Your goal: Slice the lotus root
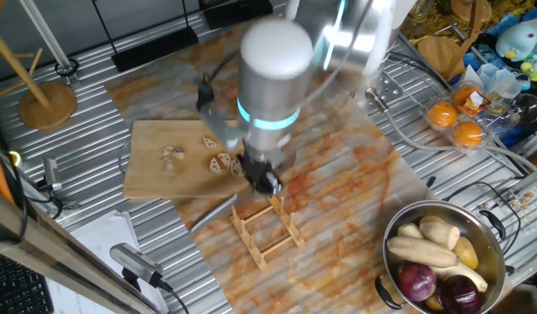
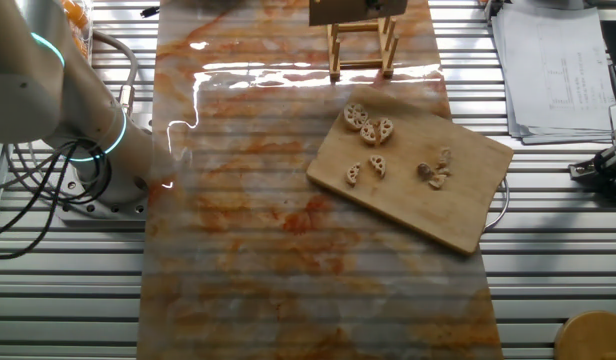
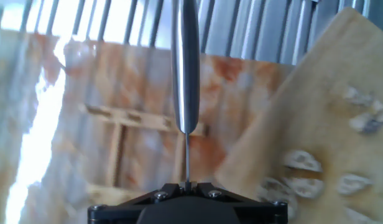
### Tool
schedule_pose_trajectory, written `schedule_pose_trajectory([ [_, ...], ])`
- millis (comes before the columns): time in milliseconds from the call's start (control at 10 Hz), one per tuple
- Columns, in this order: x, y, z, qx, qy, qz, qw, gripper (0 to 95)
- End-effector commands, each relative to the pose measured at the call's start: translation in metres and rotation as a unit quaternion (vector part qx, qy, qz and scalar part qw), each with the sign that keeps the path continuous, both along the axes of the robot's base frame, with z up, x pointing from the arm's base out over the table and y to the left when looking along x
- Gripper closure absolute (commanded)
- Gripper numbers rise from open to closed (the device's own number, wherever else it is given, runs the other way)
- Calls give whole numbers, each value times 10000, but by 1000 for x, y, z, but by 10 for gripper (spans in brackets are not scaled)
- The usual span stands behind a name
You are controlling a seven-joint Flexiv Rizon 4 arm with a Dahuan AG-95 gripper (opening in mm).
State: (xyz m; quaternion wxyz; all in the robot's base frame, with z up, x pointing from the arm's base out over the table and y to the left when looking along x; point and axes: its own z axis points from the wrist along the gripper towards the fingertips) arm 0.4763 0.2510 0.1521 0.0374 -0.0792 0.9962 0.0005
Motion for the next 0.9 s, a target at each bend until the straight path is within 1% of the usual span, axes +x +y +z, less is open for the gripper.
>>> schedule_pose_trajectory([
  [100, 1, -5, -1, -117, -25, 99, 9999, 950],
  [300, 3, -9, -4, -163, -41, 141, 9998, 950],
  [400, 5, -11, -9, -152, -29, 135, 9998, 950],
  [500, 8, -11, -14, -121, 19, 111, 9999, 950],
  [700, 9, -5, -20, -114, 40, 64, 9999, 950],
  [800, 9, -2, -24, -141, 38, 74, 9999, 950],
  [900, 7, -6, -31, -165, 17, 104, 9998, 950],
])
